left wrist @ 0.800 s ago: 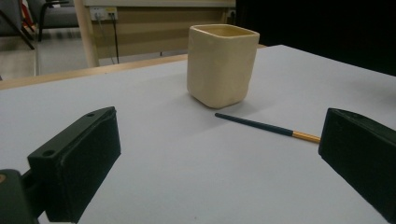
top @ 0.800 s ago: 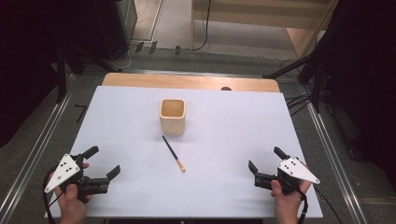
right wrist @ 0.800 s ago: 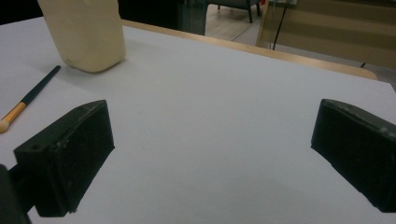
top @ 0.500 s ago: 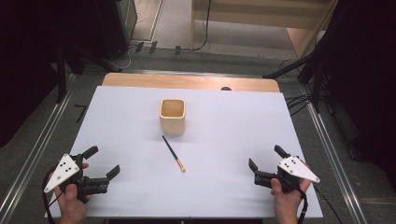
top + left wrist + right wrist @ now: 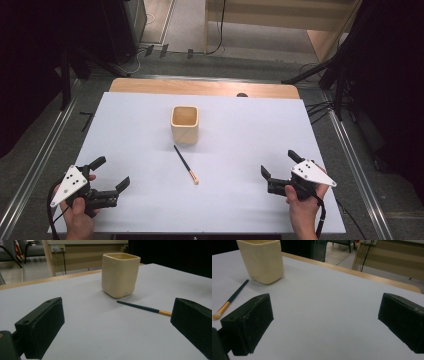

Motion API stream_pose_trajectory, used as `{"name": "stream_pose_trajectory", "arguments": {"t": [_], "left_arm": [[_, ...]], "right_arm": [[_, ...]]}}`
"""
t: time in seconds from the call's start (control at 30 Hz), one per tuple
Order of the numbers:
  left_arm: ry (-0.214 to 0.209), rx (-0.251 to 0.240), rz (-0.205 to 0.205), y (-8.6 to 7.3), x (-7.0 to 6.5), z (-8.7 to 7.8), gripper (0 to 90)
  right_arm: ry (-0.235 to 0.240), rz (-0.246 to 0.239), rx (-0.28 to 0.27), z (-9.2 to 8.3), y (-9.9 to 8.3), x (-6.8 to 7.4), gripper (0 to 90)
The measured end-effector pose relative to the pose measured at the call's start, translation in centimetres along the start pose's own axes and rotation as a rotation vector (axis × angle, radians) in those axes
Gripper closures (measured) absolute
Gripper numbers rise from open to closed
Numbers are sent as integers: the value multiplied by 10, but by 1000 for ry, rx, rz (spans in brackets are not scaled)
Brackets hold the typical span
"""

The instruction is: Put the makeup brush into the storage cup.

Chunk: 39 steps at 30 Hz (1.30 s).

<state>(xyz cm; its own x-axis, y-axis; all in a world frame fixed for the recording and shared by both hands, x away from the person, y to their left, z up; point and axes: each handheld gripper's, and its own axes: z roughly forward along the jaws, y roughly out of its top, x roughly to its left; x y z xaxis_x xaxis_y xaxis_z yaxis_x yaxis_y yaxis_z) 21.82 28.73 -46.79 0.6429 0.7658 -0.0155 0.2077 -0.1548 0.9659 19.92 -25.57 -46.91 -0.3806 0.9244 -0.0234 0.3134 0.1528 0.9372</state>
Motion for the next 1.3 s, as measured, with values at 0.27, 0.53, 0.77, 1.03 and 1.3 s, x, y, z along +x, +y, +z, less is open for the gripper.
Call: {"name": "stream_pose_trajectory", "arguments": {"t": [0.27,0.53,0.77,1.03,1.3], "left_arm": [[-9,6,10,-1,-2,1,0],[-13,5,8,-1,-2,2,0],[-18,9,14,-1,-2,3,0],[-19,4,8,-1,-2,3,0],[-22,7,13,-1,-1,3,0]], "right_arm": [[30,-16,1,10,14,13,6],[53,-19,1,21,25,21,6],[73,-28,2,31,35,31,6],[98,-36,5,47,43,44,7],[125,-48,2,59,53,57,22]]}}
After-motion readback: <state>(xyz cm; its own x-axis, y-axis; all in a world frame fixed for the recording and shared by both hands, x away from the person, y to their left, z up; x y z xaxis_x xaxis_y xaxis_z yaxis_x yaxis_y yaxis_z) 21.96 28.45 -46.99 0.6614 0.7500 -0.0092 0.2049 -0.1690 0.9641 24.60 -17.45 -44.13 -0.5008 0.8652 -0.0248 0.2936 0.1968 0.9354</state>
